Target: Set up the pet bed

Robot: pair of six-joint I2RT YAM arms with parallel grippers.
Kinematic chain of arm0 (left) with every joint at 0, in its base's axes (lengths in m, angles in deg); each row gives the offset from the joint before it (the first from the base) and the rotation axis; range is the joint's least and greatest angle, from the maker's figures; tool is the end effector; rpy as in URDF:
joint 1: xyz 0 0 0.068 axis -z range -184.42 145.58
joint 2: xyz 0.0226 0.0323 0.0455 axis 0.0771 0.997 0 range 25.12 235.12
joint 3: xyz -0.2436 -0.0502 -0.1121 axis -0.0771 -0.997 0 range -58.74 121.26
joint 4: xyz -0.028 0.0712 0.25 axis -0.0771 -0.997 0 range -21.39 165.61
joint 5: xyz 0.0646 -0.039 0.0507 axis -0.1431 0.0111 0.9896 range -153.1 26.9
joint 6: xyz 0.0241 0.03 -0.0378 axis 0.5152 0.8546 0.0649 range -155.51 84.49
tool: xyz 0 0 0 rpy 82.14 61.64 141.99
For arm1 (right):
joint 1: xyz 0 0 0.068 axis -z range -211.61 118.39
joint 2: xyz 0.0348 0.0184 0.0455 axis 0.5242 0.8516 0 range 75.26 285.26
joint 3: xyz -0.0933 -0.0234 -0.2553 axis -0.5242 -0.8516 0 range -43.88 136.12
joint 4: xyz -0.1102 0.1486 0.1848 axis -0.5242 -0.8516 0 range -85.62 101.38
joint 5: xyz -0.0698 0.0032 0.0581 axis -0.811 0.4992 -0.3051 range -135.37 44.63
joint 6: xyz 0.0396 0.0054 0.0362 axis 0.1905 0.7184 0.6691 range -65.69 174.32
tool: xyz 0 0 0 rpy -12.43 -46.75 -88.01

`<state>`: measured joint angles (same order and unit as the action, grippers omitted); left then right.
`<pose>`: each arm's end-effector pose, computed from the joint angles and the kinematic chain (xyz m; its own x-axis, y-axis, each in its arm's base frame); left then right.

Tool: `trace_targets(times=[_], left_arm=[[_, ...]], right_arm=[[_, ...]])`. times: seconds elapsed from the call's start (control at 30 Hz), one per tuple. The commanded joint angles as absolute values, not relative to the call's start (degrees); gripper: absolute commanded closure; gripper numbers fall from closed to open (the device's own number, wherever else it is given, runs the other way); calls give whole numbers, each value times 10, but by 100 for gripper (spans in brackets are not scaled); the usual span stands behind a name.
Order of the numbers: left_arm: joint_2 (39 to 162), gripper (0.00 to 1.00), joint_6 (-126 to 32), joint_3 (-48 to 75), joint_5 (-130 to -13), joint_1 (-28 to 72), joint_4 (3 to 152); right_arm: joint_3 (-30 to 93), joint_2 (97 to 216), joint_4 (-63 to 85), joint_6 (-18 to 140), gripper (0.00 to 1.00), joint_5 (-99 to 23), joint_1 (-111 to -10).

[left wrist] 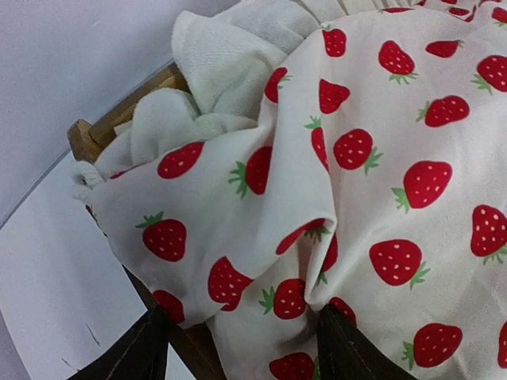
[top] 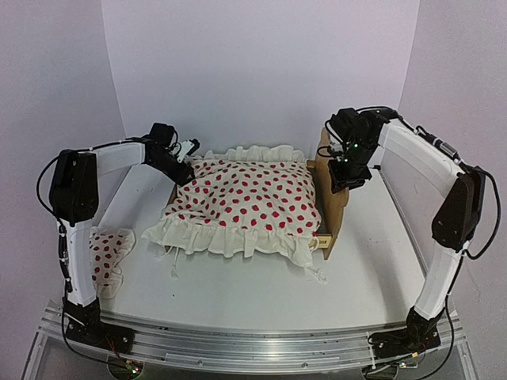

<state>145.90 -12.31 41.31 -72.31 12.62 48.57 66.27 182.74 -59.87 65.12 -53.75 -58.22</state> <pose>0.4561 -0.1457 0.2288 -0.4962 0.5587 -0.6645 0.6393 0.7531 0.1558 0.3432 0.1661 0.3350 -0.8917 -0.2392 -0.3842 -0.2323 0.9705 -0.0649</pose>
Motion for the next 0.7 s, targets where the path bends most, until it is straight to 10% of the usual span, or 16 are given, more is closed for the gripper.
trace_targets(times=[0.0,0.27,0.67], left_arm=[[1369,34,-128,395,-767,121,460],[1223,26,-135,298,-795,95,418],[943,25,-70,71,-823,81,323]], right_arm=[[640,1801,-592,637,73,-580,-571],[606,1771,-574,531,99,-504,-567],[570,1760,-546,243,100,-448,-564]])
